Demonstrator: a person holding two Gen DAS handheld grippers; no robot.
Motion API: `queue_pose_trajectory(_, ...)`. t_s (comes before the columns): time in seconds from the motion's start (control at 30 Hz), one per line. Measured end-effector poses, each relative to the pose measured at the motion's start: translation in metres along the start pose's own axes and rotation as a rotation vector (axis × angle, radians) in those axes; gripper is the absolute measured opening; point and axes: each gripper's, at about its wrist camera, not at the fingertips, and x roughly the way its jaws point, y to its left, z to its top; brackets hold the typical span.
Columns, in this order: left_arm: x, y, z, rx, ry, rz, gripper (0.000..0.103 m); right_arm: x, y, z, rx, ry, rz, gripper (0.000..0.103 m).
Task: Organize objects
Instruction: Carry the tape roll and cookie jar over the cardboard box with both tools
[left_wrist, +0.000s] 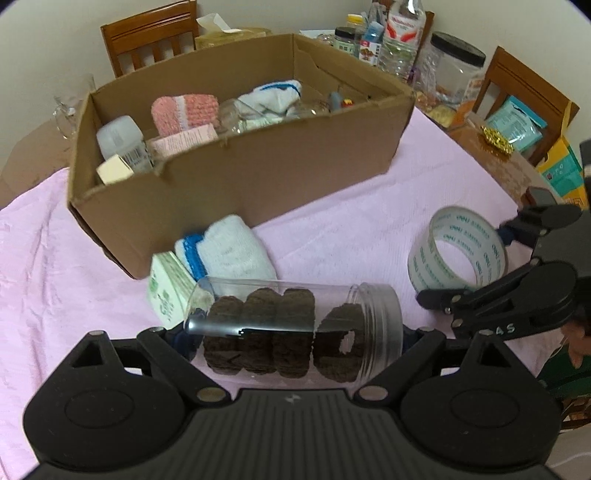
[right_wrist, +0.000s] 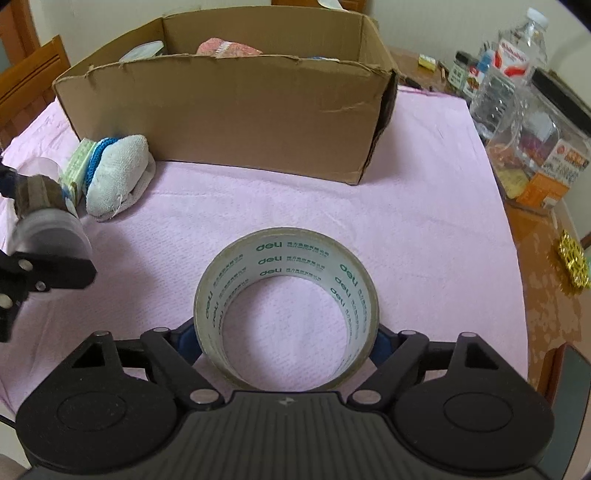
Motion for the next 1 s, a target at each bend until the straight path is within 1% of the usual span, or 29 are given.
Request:
queue_pose_trajectory(0.17, -0.015, 0.002, 0.016, 0.014, -0.022, 0.010, 0.093, -0.008, -0.001, 0.006, 0.015, 0.018, 0.014, 0.087)
queue_pose_trajectory(0.33, -0.028, 0.009, 0.038, 0.011, -0.053, 0.025, 0.093, -0.023, 0.000, 0.021, 0.000, 0.016, 0.033, 0.087)
queue_pose_trajectory(0.57, -0.039, 0.026, 0.079, 0.026, -0.100, 0.065, 0.093, -0.057, 0.007, 0.056, -0.049, -0.067, 0.057, 0.087)
queue_pose_trajectory(0.7, -0.040, 0.039, 0.105, 0.019, -0.133, 0.080, 0.093, -0.070, 0.008, 0.085, -0.084, -0.126, 0.063, 0.087)
queue_pose_trajectory(0.83, -0.035, 0.048, 0.126, 0.013, -0.148, 0.091, 0.093, -0.076, 0.005, 0.113, -0.102, -0.173, 0.059, 0.087)
queue_pose_trajectory(1.0, -0.024, 0.055, 0.138, 0.011, -0.145, 0.079, 0.093, -0.073, 0.001, 0.144, -0.132, -0.213, 0.032, 0.087)
